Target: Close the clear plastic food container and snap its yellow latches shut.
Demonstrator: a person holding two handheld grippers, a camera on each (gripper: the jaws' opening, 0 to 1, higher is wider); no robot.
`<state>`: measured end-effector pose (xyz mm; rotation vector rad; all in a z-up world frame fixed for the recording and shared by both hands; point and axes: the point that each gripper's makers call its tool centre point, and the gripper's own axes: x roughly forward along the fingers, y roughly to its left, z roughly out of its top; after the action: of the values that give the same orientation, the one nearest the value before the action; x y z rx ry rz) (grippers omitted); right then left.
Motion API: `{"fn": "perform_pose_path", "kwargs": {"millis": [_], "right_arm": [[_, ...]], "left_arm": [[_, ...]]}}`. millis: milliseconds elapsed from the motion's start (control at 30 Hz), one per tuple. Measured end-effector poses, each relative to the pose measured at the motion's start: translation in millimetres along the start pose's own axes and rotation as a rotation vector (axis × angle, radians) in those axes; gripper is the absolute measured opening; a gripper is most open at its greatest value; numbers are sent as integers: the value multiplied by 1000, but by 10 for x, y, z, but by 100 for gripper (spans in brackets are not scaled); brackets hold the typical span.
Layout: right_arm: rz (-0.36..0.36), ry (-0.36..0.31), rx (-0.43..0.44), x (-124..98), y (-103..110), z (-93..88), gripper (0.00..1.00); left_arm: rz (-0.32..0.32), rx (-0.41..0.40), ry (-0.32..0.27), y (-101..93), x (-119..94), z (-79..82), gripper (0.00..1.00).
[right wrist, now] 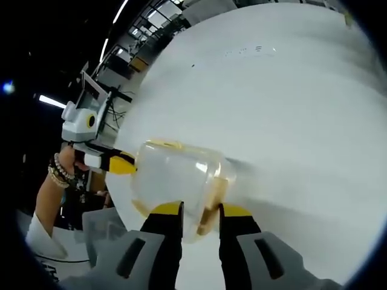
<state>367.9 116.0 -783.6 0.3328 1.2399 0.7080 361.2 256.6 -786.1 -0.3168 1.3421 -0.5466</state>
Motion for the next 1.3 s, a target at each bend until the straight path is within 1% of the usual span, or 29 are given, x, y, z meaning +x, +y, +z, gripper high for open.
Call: {"fn": "perform_pose_path", "kwargs": {"millis": [67,100,167,233,300,333,400,467,500,533,667,733,767,833,867,933,1000,1033,1100,1200,1300], "right_arm": [[0,0,-7,-2,1,-3,20],[-1,-2,-12,-4,3,2,20],[-16,-9,-85,-16,-4,18,20],[-37,-17,-160,-35,9,28,20],[-73,-25,-209,-72,-1,50,18],[-86,-26,-201,-90,4,58,15],[-110,-33,-227,-126,-6,89,10],[-107,-39,-260,-165,30,115,9],[-107,-49,-254,-190,51,136,8],[-103,-55,-255,-205,69,149,6],[-77,-77,-281,-235,205,198,0],[-80,-98,-300,-246,246,238,0],[-80,-99,-303,-248,266,240,0],[-69,-94,-314,-238,316,239,0],[-68,-91,-321,-234,331,232,0],[-85,-92,-339,-234,337,237,0],[-87,-93,-359,-229,350,253,0],[-86,-89,-377,-229,370,246,0],[-95,-80,-432,-218,385,242,0],[-125,-76,-469,-187,367,273,0],[-113,-81,-483,-157,427,302,0]], "left_arm": [[-5,14,-7,4,-9,0,11],[-4,43,-10,-12,-4,6,12],[13,77,-17,-2,-32,12,11],[43,132,-28,5,-65,22,11],[55,170,-13,3,-100,-9,8],[59,200,-17,24,-132,0,6],[52,199,-35,14,-179,20,5],[40,187,-51,1,-217,42,4],[17,192,-69,-51,-235,59,2],[10,189,-86,-76,-261,76,0],[13,234,-103,-119,-311,91,0],[24,259,-106,-136,-326,87,0],[57,301,-105,-104,-335,89,0],[90,335,-99,-89,-339,77,0],[88,367,-91,-121,-339,57,0],[74,369,-115,-199,-353,74,0],[83,385,-149,-229,-374,119,0],[80,405,-166,-281,-384,126,0],[59,421,-186,-359,-383,124,0],[42,429,-205,-424,-372,122,0],[33,443,-215,-471,-342,102,0]]}}
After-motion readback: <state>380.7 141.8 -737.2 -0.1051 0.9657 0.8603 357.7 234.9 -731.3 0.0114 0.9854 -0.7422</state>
